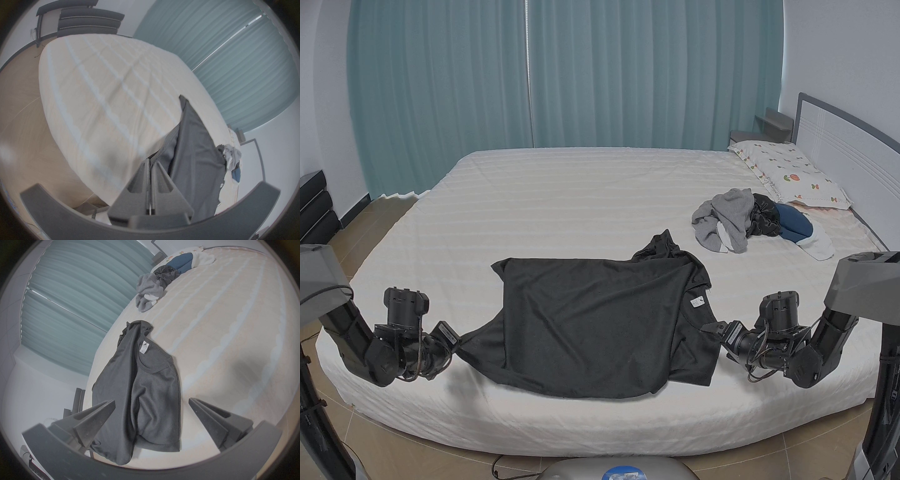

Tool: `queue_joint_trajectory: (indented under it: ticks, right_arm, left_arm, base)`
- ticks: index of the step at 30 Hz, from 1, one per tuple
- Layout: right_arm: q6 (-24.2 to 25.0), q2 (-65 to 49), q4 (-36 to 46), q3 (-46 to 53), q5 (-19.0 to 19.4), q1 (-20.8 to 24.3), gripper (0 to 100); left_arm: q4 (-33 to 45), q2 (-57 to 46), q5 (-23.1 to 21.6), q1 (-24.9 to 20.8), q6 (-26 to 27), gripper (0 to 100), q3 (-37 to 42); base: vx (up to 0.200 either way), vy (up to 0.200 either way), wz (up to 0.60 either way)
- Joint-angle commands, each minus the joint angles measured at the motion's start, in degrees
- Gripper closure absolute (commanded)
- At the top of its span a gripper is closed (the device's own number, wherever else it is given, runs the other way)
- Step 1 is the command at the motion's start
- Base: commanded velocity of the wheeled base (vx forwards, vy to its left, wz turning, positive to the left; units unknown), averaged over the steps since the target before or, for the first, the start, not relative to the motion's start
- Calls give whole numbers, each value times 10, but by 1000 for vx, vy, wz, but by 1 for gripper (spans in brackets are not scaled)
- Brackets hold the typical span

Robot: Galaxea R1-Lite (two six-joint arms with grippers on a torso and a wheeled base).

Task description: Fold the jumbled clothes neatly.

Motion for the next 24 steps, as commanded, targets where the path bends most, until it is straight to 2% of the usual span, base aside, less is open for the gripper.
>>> queue_joint_trajectory:
  ticks: [1, 3, 4, 7, 15, 19, 24]
  right_arm:
    - [-4, 41, 25, -40, -1, 3, 0]
    - [-8, 53, 39, -53, -1, 3, 0]
    - [-15, 58, 44, -54, -1, 4, 100]
    - [-37, 73, 43, -64, -2, 5, 100]
    - [-38, 34, 49, -90, 0, -17, 100]
    - [-37, 15, 99, -152, -1, -32, 100]
    - [-34, 25, 162, -248, -1, -39, 100]
  left_arm:
    - [0, -59, -1, 21, -3, 100, -4]
    - [-1, -62, -1, 25, -3, 100, -4]
    - [-2, -62, -1, 25, -3, 100, -4]
    - [-2, -62, -1, 27, -3, 100, -5]
    - [-5, -55, -4, 43, -18, 100, -28]
    - [-6, -40, -2, 57, -54, 100, -54]
    - [-40, 2, 0, 69, -66, 100, -64]
  base:
    - [0, 0, 0]
    - [0, 0, 0]
    - [0, 0, 0]
    - [0, 0, 0]
    - [0, 0, 0]
    - [0, 0, 0]
    - [0, 0, 0]
